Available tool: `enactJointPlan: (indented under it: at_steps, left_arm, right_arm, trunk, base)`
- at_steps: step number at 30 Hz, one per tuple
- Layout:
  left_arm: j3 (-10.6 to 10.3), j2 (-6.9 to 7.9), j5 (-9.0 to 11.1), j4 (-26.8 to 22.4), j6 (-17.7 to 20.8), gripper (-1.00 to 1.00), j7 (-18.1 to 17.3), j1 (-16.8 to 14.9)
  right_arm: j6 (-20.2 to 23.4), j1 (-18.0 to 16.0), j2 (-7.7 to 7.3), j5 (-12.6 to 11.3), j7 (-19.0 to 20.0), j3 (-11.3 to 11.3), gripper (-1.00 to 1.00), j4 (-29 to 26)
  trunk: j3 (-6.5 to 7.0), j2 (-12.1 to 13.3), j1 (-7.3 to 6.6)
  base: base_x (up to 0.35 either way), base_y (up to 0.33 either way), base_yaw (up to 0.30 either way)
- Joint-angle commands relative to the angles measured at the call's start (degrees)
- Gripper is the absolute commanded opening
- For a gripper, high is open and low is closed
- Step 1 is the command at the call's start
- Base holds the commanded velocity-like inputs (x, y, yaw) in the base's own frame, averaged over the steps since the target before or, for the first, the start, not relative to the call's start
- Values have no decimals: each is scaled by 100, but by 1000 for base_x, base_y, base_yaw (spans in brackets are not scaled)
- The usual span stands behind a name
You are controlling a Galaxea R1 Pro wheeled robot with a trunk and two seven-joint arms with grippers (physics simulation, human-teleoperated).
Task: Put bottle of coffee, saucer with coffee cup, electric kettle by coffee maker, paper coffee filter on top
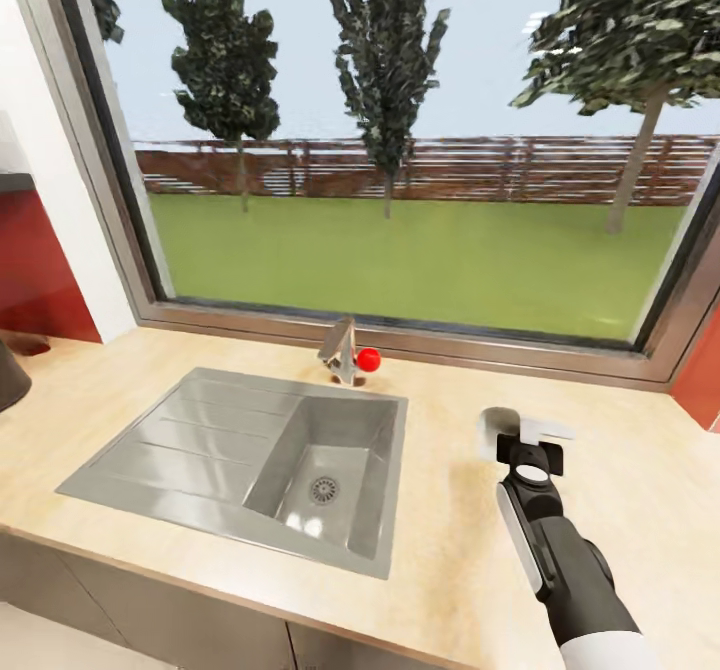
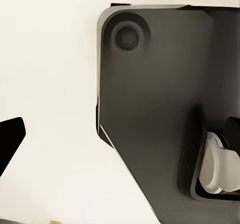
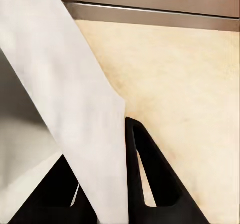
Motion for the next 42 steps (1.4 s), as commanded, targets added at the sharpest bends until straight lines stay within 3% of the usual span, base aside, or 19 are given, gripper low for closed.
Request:
enactJointPlan:
  at_steps: [1, 7, 42]
  left_arm:
    - [-32, 1, 57, -4, -10, 100, -1, -1]
    - [-31, -65, 56, -5, -11, 100, -4, -1]
    - [-24, -69, 56, -13, -17, 100, -4, -1]
  right_arm:
    - [32, -7, 2, -15, -30, 3, -100, -7]
    - [31, -7, 0, -15, -30, 1, -100, -8]
    - [26, -2, 3, -15, -30, 1, -100, -7]
  trunk:
    - [-12, -13, 4]
    - [-12, -13, 4]
    - [-12, -13, 4]
  base:
    - [0, 312, 298]
    - [0, 313, 298]
    - [0, 315, 289]
